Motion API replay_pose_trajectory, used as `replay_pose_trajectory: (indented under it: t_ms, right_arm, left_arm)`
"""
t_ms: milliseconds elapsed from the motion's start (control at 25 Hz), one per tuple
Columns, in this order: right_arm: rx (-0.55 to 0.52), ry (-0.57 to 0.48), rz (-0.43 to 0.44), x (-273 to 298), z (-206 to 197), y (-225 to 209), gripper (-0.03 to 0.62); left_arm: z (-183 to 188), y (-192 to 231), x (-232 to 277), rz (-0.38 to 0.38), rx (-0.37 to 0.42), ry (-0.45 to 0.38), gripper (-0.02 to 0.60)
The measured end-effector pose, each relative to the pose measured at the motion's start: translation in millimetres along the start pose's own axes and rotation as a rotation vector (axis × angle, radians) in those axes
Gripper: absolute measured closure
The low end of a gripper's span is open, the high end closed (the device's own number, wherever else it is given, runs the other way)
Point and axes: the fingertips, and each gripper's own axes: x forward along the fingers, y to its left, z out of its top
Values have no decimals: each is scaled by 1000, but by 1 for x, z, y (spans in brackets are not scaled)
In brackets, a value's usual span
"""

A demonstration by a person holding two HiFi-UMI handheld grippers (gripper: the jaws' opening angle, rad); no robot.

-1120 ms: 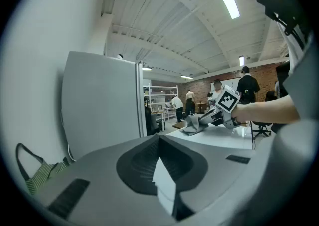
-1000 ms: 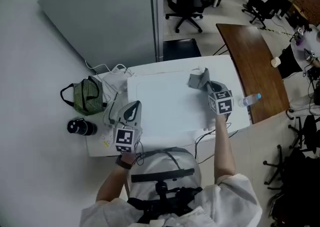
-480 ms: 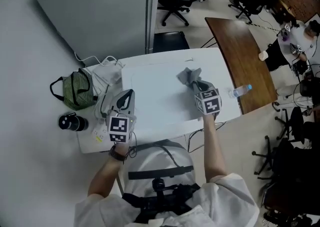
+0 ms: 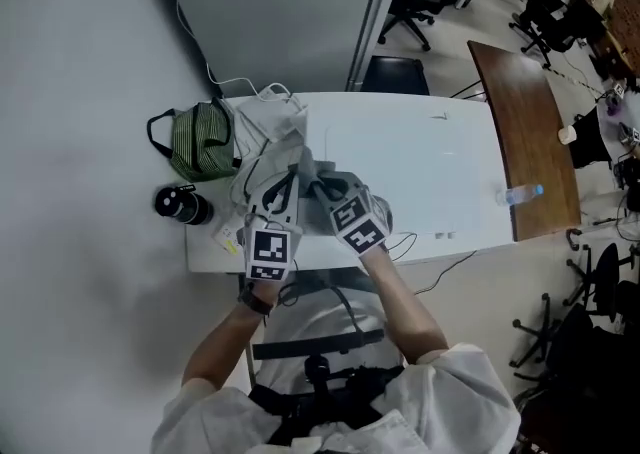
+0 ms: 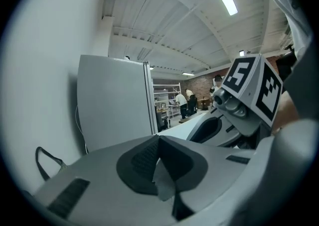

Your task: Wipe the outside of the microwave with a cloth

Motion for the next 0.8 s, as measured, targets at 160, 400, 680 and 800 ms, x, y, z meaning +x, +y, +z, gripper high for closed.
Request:
replay_pose_trajectory:
  t_ms: [160,400,680,800]
  right_arm:
    - [0,66,-133,-8,-32,-28,572]
    - [271,105,-426,-112,-119,-133,572]
    - [498,184,-790,-266,-249,-193,572]
    - [517,166,-799,-280,-256,-184,572]
  left_arm:
    - [-5,-7,1,-60,57,-31,558]
    - [4,-31,10,-161,-31,-51,558]
    - [13,-68,8,-213,-52,-26,558]
    - [27,-89,5,-214,-2,-43,558]
